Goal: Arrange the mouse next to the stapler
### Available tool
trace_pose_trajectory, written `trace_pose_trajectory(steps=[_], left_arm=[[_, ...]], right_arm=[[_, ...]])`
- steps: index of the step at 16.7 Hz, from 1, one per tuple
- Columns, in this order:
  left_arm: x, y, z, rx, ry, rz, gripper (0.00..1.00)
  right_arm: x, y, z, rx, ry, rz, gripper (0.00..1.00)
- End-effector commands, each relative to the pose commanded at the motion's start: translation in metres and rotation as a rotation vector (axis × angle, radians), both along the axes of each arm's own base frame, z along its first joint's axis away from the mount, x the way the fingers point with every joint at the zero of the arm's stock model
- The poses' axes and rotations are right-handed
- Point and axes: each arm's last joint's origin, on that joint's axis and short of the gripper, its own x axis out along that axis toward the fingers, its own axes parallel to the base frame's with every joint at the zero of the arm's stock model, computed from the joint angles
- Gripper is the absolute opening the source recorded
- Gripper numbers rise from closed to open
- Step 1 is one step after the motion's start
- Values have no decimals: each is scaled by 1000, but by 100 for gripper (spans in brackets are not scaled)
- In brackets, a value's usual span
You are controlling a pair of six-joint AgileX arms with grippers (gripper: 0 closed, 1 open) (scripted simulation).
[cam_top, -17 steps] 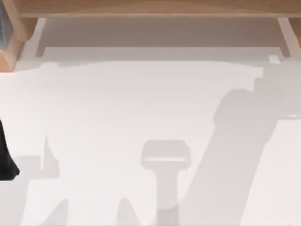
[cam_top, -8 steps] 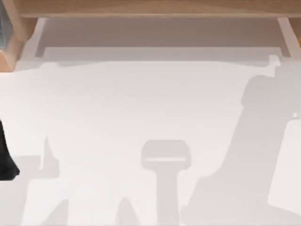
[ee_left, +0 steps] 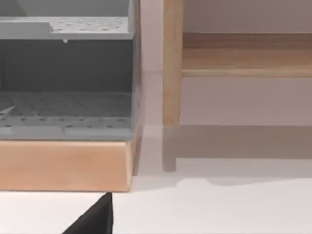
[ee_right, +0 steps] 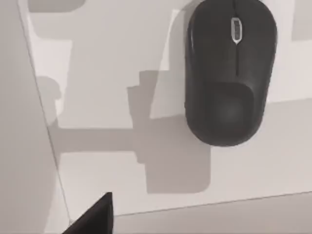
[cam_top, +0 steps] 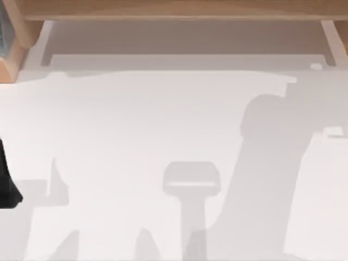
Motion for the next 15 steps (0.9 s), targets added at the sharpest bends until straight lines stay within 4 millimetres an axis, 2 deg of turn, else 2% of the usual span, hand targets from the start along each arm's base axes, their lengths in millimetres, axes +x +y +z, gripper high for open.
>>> trace_pose_trajectory(steps=[4, 6, 8, 10, 12, 15], left_arm=[[0, 0, 0, 0, 0, 0, 100], [0, 0, 0, 0, 0, 0, 100], [0, 0, 0, 0, 0, 0, 100], [0, 0, 0, 0, 0, 0, 100], [0, 0, 0, 0, 0, 0, 100], [0, 0, 0, 0, 0, 0, 100]], right_arm=[[-19, 49, 54, 7, 3, 12, 100], [-27, 64, 69, 8, 5, 12, 100], [-30, 65, 72, 8, 5, 12, 100], [-26, 53, 62, 8, 5, 13, 100], [-18, 29, 41, 3, -1, 7, 100], [1, -8, -18, -1, -2, -2, 100]])
